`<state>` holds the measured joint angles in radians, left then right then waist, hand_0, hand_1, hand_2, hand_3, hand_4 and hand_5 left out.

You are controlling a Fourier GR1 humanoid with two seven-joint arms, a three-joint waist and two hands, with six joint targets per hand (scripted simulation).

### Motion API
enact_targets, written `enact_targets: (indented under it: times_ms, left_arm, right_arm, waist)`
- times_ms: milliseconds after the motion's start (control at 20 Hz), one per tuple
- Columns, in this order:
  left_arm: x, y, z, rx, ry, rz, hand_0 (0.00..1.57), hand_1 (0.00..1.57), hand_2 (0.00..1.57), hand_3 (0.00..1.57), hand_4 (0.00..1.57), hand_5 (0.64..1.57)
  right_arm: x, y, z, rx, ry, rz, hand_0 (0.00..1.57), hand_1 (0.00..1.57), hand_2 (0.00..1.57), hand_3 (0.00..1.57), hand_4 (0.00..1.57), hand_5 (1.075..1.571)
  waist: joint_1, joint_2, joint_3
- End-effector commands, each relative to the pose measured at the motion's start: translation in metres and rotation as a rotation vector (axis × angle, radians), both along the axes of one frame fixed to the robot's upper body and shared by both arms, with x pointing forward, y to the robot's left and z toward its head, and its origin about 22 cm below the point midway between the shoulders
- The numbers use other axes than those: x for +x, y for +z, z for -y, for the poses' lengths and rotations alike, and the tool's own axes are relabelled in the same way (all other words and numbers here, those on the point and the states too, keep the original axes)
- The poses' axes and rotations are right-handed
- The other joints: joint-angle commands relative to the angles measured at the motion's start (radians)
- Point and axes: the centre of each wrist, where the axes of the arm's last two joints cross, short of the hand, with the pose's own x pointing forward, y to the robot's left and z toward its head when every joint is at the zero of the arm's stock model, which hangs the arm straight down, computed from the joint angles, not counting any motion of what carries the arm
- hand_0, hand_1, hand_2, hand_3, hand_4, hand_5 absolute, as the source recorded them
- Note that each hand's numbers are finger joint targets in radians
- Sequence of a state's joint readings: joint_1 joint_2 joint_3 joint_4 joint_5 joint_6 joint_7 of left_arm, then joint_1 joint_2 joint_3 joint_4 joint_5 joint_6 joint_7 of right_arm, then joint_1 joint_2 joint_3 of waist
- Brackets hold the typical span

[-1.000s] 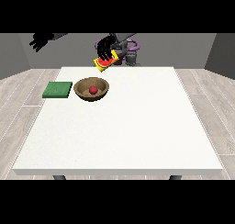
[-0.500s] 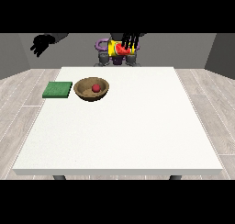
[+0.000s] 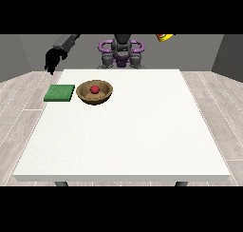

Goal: Pick the cup and pour the ball into the bowl, then pick the bowl and place it on the pad

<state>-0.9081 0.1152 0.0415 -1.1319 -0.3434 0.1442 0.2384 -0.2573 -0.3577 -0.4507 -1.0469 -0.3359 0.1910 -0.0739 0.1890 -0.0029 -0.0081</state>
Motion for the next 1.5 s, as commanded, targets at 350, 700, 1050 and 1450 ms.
enact_targets:
  times_ms: [350,700,1050,1450]
  left_arm:
    - [-0.004,0.055,-0.135,-0.272,-0.213,0.022,0.0,0.0,0.0,0.0,1.05,1.555]
    - [-0.02,0.053,-0.168,-0.274,-0.167,0.07,0.0,0.0,0.0,0.0,1.0,1.544]
    - [-0.039,0.103,-0.189,-0.259,-0.208,0.139,0.0,0.0,0.0,0.0,1.01,1.536]
    - [-0.052,0.096,-0.216,-0.262,-0.169,0.127,0.0,0.0,0.0,0.0,1.02,1.54]
  right_arm:
    - [0.01,-0.041,-0.041,0.089,-0.047,0.01,0.0,0.0,0.0,0.0,0.74,1.567]
    - [0.038,-0.044,-0.051,0.083,-0.016,0.056,0.0,0.0,0.0,0.0,0.6,1.557]
    - [0.035,-0.071,-0.06,0.101,-0.031,0.097,0.0,0.0,0.0,0.0,0.52,1.554]
    - [0.041,-0.067,-0.063,0.081,-0.019,0.095,0.0,0.0,0.0,0.0,0.45,1.546]
  waist:
    - [0.081,0.113,0.0085]
    - [0.027,0.18,0.0089]
    - [0.056,0.259,0.01]
    - [0.035,0.266,0.0091]
